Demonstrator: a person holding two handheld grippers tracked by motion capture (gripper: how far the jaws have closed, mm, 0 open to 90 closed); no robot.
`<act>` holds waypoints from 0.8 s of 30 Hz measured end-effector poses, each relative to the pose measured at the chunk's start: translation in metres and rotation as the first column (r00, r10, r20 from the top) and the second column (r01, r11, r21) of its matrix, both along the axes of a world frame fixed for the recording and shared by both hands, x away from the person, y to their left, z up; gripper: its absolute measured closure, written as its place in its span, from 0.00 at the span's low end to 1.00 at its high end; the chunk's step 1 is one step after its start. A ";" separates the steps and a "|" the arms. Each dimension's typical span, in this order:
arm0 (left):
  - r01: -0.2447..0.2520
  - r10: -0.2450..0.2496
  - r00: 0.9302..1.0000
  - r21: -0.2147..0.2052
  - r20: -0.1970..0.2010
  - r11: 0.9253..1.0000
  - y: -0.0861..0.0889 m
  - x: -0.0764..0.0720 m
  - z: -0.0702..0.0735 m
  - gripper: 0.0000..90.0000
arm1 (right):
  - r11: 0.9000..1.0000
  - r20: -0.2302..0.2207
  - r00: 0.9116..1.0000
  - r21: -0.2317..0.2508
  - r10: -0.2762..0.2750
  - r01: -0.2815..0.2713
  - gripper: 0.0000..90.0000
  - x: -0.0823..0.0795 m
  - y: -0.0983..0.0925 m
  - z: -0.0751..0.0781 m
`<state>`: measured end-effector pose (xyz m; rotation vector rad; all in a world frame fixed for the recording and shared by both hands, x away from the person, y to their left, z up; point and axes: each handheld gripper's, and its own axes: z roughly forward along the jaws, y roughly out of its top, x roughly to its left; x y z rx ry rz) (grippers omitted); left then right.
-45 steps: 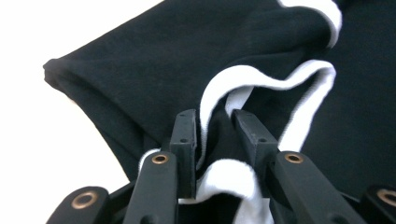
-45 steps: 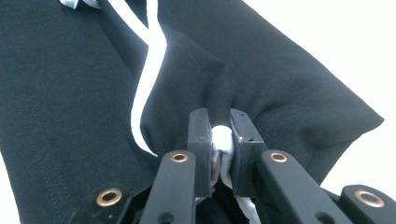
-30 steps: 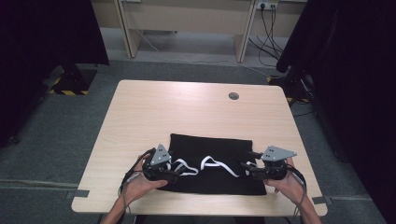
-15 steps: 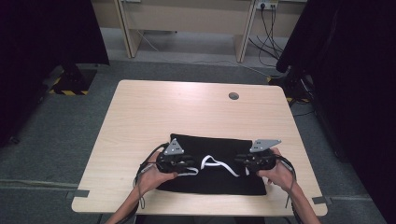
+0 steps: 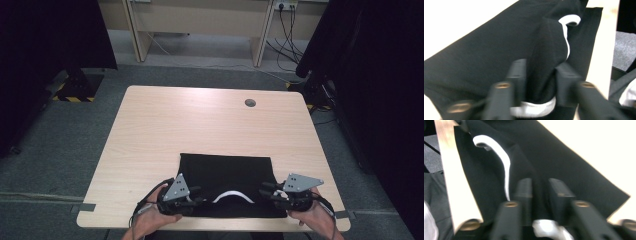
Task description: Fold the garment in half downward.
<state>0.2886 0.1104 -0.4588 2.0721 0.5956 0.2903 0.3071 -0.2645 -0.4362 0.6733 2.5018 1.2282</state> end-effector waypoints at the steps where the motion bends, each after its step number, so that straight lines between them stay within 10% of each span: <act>1: 0.000 0.000 1.000 -0.006 -0.005 1.000 0.000 -0.003 0.000 0.52 | 1.000 -0.005 1.000 -0.001 -0.016 0.016 0.68 -0.003 -0.002 0.000; 9: -0.071 0.068 0.997 -0.129 -0.028 0.989 -0.005 0.011 0.022 0.34 | 0.996 -0.007 0.997 0.049 -0.078 0.079 0.60 0.007 -0.004 0.009; 14: -0.166 0.164 0.984 -0.026 -0.071 0.986 -0.012 0.027 0.006 0.31 | 0.996 -0.029 0.996 -0.029 -0.087 0.086 0.60 0.015 0.012 -0.012; 19: -0.138 0.143 0.989 0.118 -0.034 0.983 -0.007 0.005 -0.010 0.27 | 0.996 -0.055 0.995 -0.052 -0.080 0.077 0.58 0.002 0.015 -0.029; 24: -0.139 0.141 0.990 0.146 -0.005 0.980 0.005 -0.006 -0.022 0.26 | 0.991 -0.052 0.993 -0.082 -0.107 0.103 0.57 -0.011 0.006 -0.036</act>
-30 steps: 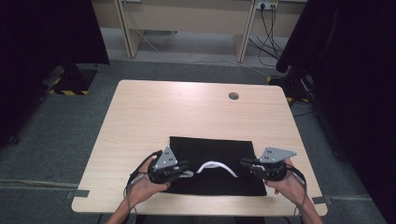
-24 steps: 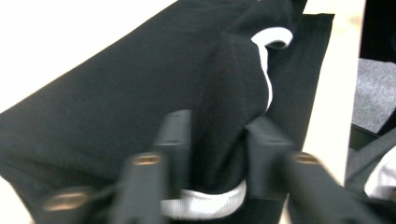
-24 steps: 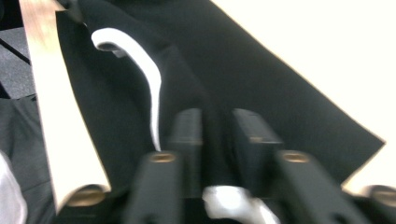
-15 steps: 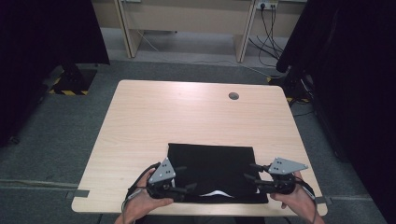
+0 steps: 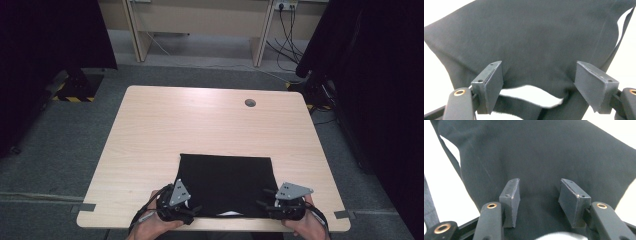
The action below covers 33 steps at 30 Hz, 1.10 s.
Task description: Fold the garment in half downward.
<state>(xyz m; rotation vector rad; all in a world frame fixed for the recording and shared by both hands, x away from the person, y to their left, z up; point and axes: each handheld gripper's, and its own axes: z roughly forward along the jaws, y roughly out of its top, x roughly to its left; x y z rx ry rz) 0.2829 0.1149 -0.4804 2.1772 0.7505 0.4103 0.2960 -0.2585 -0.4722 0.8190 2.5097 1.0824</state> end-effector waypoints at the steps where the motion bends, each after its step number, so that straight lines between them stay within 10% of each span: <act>1: -0.005 0.005 1.000 -0.019 -0.005 1.000 0.003 0.000 -0.001 0.26 | 1.000 0.012 1.000 0.013 -0.021 0.021 0.57 -0.005 -0.006 -0.003; 8: 0.017 -0.017 1.000 -0.004 -0.005 1.000 0.000 0.000 0.001 0.25 | 0.997 -0.011 0.997 0.026 -0.075 0.075 0.48 -0.006 -0.018 -0.002; 17: -0.035 0.032 0.999 -0.094 -0.027 0.995 0.010 0.002 0.007 0.14 | 0.990 0.008 0.992 0.068 -0.122 0.122 0.39 0.017 -0.008 0.009; 33: -0.042 0.038 0.999 -0.130 -0.030 0.991 0.008 0.008 0.006 0.11 | 0.990 -0.050 0.989 0.016 -0.138 0.139 0.31 0.030 -0.011 -0.004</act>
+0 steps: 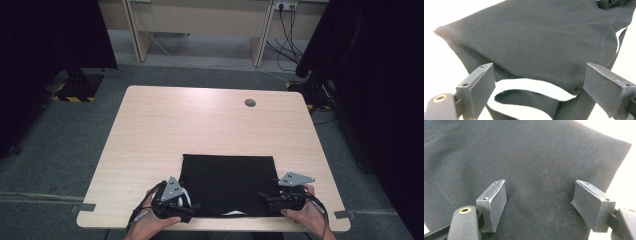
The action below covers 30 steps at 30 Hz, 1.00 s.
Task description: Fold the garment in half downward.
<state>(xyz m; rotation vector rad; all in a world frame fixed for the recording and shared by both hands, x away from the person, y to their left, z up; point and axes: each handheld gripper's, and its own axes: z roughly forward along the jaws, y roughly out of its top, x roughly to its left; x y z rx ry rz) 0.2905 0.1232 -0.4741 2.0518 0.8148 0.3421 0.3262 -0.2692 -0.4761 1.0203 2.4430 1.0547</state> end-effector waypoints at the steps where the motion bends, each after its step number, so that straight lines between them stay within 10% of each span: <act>1: -0.001 0.001 1.000 -0.007 -0.002 1.000 0.001 0.000 0.000 0.11 | 1.000 0.001 1.000 -0.004 -0.008 0.008 0.31 0.001 -0.003 0.000; 12: 0.006 -0.007 0.999 -0.016 -0.040 1.000 0.007 0.003 -0.006 0.09 | 0.999 0.020 0.999 -0.005 -0.043 0.043 0.29 0.005 -0.031 0.008; 30: 0.007 -0.006 0.998 0.014 -0.067 1.000 0.020 0.000 -0.009 0.03 | 0.999 -0.015 0.999 -0.007 -0.053 0.053 0.26 -0.006 -0.013 0.002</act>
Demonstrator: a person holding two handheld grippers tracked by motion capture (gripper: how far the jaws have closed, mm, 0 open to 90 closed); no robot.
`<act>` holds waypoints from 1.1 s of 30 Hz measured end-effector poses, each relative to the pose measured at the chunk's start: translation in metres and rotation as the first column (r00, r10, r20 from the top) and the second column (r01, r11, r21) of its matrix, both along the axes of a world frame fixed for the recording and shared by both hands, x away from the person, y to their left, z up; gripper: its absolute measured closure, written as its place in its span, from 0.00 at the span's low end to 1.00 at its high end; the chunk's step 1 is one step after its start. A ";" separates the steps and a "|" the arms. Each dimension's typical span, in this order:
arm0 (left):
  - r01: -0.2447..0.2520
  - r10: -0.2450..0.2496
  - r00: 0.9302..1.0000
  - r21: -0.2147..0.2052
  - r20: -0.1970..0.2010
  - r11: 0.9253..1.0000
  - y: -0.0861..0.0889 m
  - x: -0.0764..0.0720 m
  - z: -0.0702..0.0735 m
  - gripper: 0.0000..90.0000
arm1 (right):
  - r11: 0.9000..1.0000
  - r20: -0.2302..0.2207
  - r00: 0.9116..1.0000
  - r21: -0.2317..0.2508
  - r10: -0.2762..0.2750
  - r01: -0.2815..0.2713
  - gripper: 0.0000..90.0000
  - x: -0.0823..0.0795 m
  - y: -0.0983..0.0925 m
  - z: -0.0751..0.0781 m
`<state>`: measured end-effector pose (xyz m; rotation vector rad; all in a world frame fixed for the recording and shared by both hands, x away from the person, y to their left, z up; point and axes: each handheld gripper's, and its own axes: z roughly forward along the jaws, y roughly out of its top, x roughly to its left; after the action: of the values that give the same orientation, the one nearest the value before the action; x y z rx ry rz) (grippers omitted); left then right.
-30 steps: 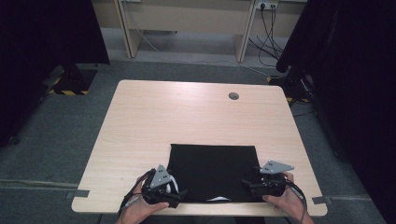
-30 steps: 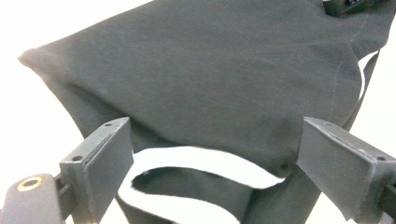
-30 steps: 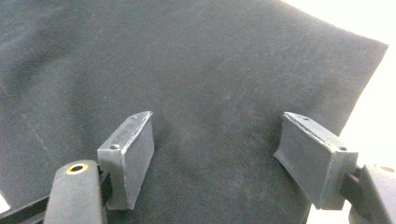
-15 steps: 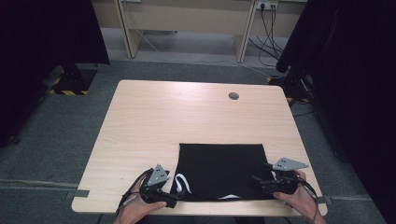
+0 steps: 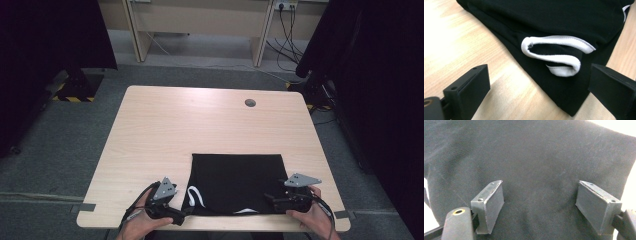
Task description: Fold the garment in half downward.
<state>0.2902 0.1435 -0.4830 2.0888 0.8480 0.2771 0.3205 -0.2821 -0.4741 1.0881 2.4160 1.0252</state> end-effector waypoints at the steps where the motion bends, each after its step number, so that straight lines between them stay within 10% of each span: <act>1: 0.000 0.000 1.000 0.019 0.000 1.000 0.001 0.000 0.000 0.03 | 1.000 -0.003 1.000 0.004 0.000 0.000 0.26 0.000 -0.001 0.000; 33: -0.056 0.056 0.998 0.123 0.002 0.991 -0.007 0.012 -0.003 0.00 | 0.999 0.008 0.998 0.005 -0.054 0.054 0.26 0.006 -0.048 -0.001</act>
<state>0.3026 0.1362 -0.4858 2.1818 0.9113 0.3663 0.3268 -0.3302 -0.4753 1.1424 2.3653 1.0163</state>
